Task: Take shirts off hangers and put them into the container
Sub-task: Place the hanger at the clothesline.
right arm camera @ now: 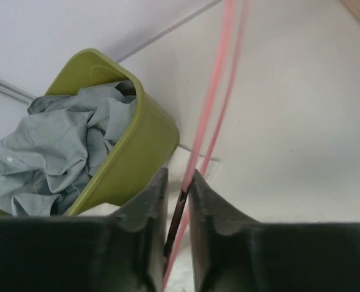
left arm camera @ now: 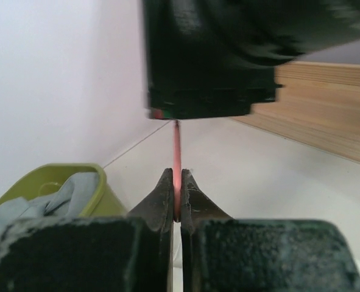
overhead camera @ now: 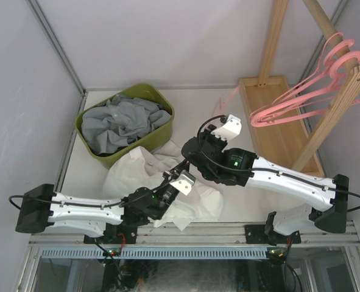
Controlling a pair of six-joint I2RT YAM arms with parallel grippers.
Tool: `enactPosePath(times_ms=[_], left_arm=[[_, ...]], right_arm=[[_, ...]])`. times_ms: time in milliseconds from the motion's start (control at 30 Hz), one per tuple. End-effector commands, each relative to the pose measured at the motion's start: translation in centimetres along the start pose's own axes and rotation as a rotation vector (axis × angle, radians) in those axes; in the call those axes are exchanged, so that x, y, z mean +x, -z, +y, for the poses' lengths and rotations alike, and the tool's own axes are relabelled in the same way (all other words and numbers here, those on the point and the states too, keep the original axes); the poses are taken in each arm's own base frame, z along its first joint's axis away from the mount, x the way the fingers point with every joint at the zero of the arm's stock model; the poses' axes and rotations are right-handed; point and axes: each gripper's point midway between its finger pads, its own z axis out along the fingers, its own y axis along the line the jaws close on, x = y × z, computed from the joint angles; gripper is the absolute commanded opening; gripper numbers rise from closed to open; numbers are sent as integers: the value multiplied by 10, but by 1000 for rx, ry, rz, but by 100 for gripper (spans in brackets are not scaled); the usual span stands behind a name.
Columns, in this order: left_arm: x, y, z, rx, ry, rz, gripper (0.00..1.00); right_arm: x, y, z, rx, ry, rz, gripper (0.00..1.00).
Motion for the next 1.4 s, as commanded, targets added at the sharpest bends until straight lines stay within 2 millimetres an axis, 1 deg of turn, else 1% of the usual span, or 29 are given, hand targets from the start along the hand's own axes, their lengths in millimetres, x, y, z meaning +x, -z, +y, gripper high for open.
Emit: enactPosePath(times_ms=[0,67,133,167,200,267,333,367,400,433,467,600,667,733,833,900,1033,1067,1100,1133,1167,1367], left_arm=[[-16,4,50,-173,138,-18,0],[-12,7,54,-164,179,-10,0],[-7,10,61,-167,229,-5,0],[-6,11,65,-170,253,-7,0],[-6,12,70,-170,286,-15,0],[-5,13,79,-167,320,-22,0],[-4,12,86,-149,343,-23,0],[-4,10,95,-158,357,-25,0],[-4,9,99,-152,370,-22,0],[-4,8,103,-147,380,-18,1],[-4,6,107,-139,389,-17,0],[-14,-6,113,-66,405,-51,0],[-20,-17,114,-19,430,-57,0],[-30,-29,109,64,453,-75,0],[-43,-52,108,130,477,-90,0],[-52,-69,111,156,488,-104,0],[-70,-104,109,244,501,-139,0],[-82,-114,111,273,507,-158,0],[-90,-122,108,311,510,-171,0],[-89,-129,102,346,511,-167,0],[-103,-136,103,366,513,-199,0],[-141,-172,96,466,555,-317,0]], right_arm=[[7,23,3,-126,169,97,26],[8,29,14,-225,246,121,48],[6,34,14,-272,272,135,60],[4,37,16,-301,271,140,63],[5,42,18,-353,295,158,64],[7,48,16,-427,336,161,65],[8,60,18,-546,354,163,65],[3,68,16,-608,346,155,66],[2,74,15,-663,338,144,65],[1,79,11,-704,327,129,65],[6,81,3,-736,326,121,65],[0,93,-15,-833,337,69,64],[3,95,-28,-843,399,78,64],[4,98,-40,-848,443,87,64],[10,102,-54,-868,494,107,65],[13,105,-60,-887,509,118,66],[12,104,-78,-851,457,127,75],[11,105,-81,-853,441,120,77],[11,106,-83,-857,428,114,80],[10,106,-86,-859,414,105,81],[9,106,-88,-862,403,96,81],[4,109,-101,-854,374,94,82]])
